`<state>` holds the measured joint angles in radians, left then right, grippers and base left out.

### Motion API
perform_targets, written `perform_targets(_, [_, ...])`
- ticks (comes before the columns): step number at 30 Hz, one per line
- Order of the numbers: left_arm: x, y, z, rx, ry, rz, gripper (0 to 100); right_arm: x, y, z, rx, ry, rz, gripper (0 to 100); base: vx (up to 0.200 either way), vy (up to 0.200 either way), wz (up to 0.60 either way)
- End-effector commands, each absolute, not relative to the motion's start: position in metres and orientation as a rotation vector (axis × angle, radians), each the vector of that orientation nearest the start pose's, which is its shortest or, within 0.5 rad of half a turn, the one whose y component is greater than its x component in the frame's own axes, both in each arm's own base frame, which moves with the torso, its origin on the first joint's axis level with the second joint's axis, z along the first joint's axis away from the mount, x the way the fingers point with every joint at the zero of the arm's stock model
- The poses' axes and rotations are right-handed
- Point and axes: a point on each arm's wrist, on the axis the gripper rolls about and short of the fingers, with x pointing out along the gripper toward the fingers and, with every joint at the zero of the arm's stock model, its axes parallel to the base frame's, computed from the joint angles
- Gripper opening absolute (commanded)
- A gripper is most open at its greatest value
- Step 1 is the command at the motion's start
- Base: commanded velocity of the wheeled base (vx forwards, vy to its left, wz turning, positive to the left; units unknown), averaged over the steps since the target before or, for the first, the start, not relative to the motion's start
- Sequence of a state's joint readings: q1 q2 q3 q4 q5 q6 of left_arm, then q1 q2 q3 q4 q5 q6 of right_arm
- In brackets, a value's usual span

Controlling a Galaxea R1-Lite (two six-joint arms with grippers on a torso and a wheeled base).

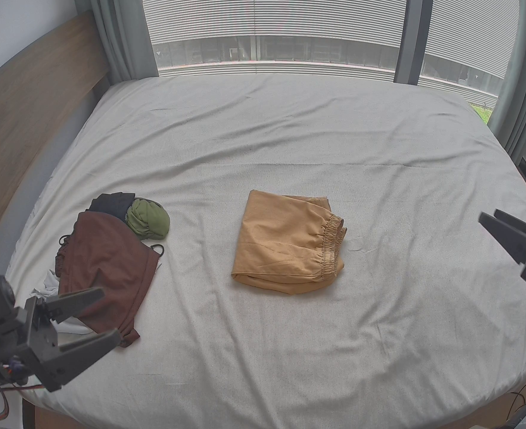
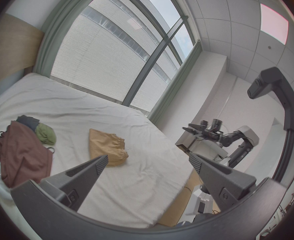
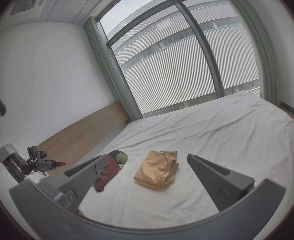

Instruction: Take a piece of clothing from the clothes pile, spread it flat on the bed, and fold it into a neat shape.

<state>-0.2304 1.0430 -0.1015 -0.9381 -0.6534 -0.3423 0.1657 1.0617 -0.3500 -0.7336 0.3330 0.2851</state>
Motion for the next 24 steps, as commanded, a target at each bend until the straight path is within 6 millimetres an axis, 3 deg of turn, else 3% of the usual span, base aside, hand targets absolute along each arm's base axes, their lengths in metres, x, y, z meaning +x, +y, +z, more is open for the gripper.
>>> perform_targets(1, [-0.0176, -0.004, 0.0845, -0.145, 0.062, -0.525, 100, -0.0235, 0.0041, 0.0822, 0.124, -0.052, 0.208, 100, 0.0, 0.0, 0.0])
perform_targets(11, [-0.0159, -0.0023, 0.0844, -0.103, 0.039, -0.282, 100, -0.0228, -0.001, 0.0769, 0.016, -0.014, -0.021, 100, 0.0, 0.0, 0.0])
perform_targets(20, [-0.0231, -0.0027, 0.081, 0.075, -0.058, -0.107, 100, -0.0228, -0.0009, 0.0753, 0.011, 0.001, -0.017, 100, 0.0, 0.0, 0.0])
perform_targets(24, [-0.0228, -0.0026, 0.0812, 0.031, -0.054, -0.108, 100, -0.0228, -0.0009, 0.0755, 0.006, 0.0, -0.014, 100, 0.0, 0.0, 0.0])
